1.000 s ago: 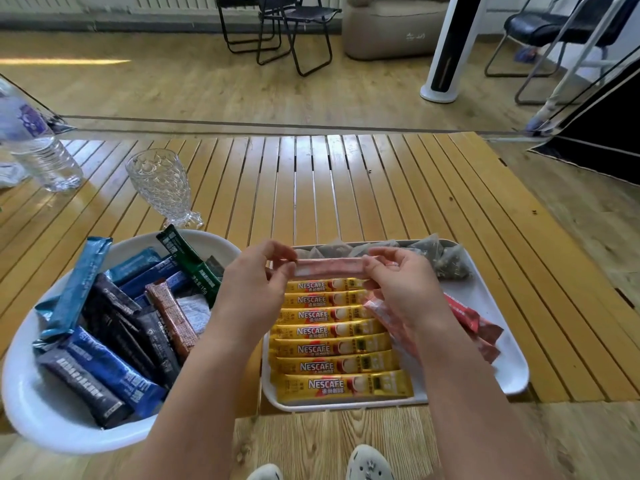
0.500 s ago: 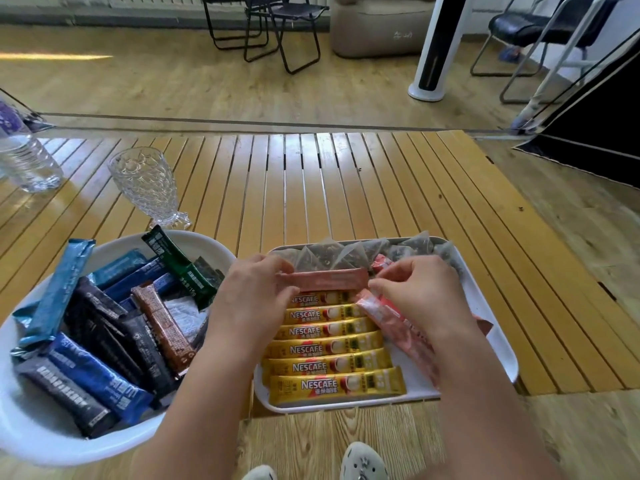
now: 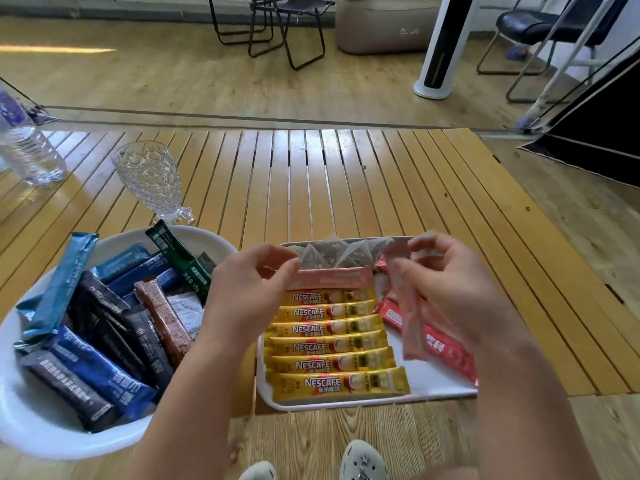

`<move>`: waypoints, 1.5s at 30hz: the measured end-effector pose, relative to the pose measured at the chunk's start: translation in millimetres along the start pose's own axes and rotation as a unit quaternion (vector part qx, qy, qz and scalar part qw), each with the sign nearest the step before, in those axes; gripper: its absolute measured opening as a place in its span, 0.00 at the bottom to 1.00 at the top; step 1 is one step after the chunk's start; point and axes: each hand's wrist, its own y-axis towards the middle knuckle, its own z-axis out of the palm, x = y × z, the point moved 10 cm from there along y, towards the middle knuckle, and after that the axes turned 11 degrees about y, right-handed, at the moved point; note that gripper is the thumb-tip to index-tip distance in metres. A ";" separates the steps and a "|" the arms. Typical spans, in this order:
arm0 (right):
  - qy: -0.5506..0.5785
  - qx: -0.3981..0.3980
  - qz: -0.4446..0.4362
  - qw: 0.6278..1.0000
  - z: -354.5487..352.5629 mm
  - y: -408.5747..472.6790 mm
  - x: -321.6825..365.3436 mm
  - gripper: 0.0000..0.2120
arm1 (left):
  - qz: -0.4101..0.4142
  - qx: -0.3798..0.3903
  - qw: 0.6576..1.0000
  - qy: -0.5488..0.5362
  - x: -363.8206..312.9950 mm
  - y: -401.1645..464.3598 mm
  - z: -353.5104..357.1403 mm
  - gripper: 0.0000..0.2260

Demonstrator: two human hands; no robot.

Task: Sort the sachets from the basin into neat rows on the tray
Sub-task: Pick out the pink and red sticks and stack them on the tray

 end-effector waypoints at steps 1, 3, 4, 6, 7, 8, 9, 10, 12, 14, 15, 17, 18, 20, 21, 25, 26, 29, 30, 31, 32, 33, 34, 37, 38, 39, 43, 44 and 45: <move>0.086 -0.002 0.000 0.996 -2.7 0.3 2.7 0.11 | -0.010 0.010 0.999 -0.041 0.0 0.8 -0.4 0.06; 0.220 -0.002 0.007 0.975 -0.9 3.9 0.5 0.09 | -0.028 0.074 0.991 -0.106 -4.1 -0.8 11.2 0.09; 0.270 -0.010 0.013 0.963 0.9 6.8 -4.6 0.07 | -0.035 0.126 0.983 -0.130 -8.2 -3.9 22.9 0.13; 0.320 -0.034 0.021 0.946 5.5 11.8 -13.9 0.03 | -0.044 0.222 0.962 -0.155 -17.5 -14.2 46.8 0.20; 0.325 -0.038 0.025 0.945 9.6 13.8 -16.7 0.02 | -0.042 0.242 0.956 -0.162 -22.0 -18.3 53.1 0.20; 0.324 -0.036 0.029 0.945 14.4 15.4 -18.4 0.01 | -0.041 0.238 0.956 -0.166 -24.5 -19.1 53.9 0.17; 0.325 -0.035 0.035 0.944 18.4 16.6 -20.1 0.00 | -0.042 0.216 0.961 -0.170 -25.1 -17.3 50.3 0.14; 0.330 -0.038 0.042 0.942 20.5 17.6 -22.7 0.00 | -0.041 0.187 0.967 -0.166 -23.8 -14.1 44.4 0.11; 0.350 -0.050 0.060 0.933 22.3 18.0 -28.4 0.01 | -0.034 0.146 0.978 -0.147 -19.7 -8.9 34.2 0.06; 0.375 -0.052 0.074 0.923 26.0 18.2 -33.1 0.03 | -0.022 0.116 0.986 -0.120 -15.4 -5.3 27.2 0.05; 0.371 -0.051 0.078 0.924 27.8 18.5 -34.7 0.03 | -0.015 0.095 0.990 -0.101 -12.8 -3.6 23.3 0.06; 0.288 -0.054 0.065 0.954 25.5 20.8 -34.1 0.04 | -0.010 0.059 0.995 -0.082 -7.9 -1.0 15.4 0.07; 0.230 -0.052 0.051 0.970 23.5 21.9 -31.6 0.04 | -0.016 0.053 0.994 -0.091 -4.4 -0.2 12.6 0.07; 0.129 -0.040 0.035 0.990 19.2 23.3 -28.8 0.06 | -0.043 0.065 0.988 -0.130 6.2 1.3 11.0 0.11; 0.082 -0.034 0.030 0.996 16.7 23.1 -28.0 0.06 | -0.052 0.070 0.987 -0.136 11.0 2.3 9.8 0.12; -0.121 -0.022 -0.010 0.992 10.2 24.1 -24.8 0.04 | -0.019 0.057 0.998 -0.028 16.1 6.1 6.4 0.10; -0.159 -0.018 -0.020 0.987 12.3 25.2 -25.3 0.03 | -0.004 0.053 0.998 0.027 13.6 6.3 7.6 0.09; -0.238 -0.016 -0.045 0.970 18.0 30.9 -28.8 0.01 | 0.012 0.042 0.990 0.138 10.8 8.3 11.6 0.07; -0.248 -0.025 -0.048 0.967 16.9 32.0 -29.2 0.02 | 0.015 0.035 0.988 0.152 10.9 9.3 12.1 0.07; -0.253 -0.039 -0.052 0.965 13.0 32.3 -27.5 0.03 | 0.018 0.028 0.986 0.164 11.0 9.7 12.5 0.07; -0.258 -0.060 -0.060 0.963 6.4 32.0 -23.6 0.03 | 0.025 0.022 0.984 0.175 10.3 9.5 12.6 0.06; -0.265 -0.084 -0.070 0.958 -2.7 31.0 -18.1 0.03 | 0.033 0.019 0.982 0.184 8.8 8.8 12.8 0.06; -0.275 -0.107 -0.077 0.952 -13.0 28.8 -12.3 0.03 | 0.041 0.019 0.981 0.191 7.1 7.7 12.9 0.07; -0.329 -0.115 -0.034 0.937 -38.1 23.9 -14.7 0.02 | 0.048 0.034 0.976 0.212 5.6 5.2 15.6 0.08; -0.338 -0.101 -0.001 0.936 -41.8 22.3 -22.0 0.03 | 0.048 0.034 0.974 0.220 4.8 5.0 15.8 0.08; -0.339 -0.087 0.029 0.936 -43.6 20.6 -29.6 0.04 | 0.046 0.032 0.972 0.228 4.4 5.0 15.8 0.07; -0.342 -0.101 0.043 0.933 -44.8 18.4 -31.5 0.05 | 0.051 0.024 0.970 0.236 0.9 4.4 18.4 0.09; -0.346 -0.108 0.040 0.931 -44.6 18.5 -30.5 0.06 | 0.053 0.019 0.970 0.235 0.2 4.2 18.7 0.10; -0.350 -0.115 0.042 0.929 -44.6 19.3 -31.4 0.07 | 0.056 0.013 0.970 0.234 -0.8 4.0 18.5 0.11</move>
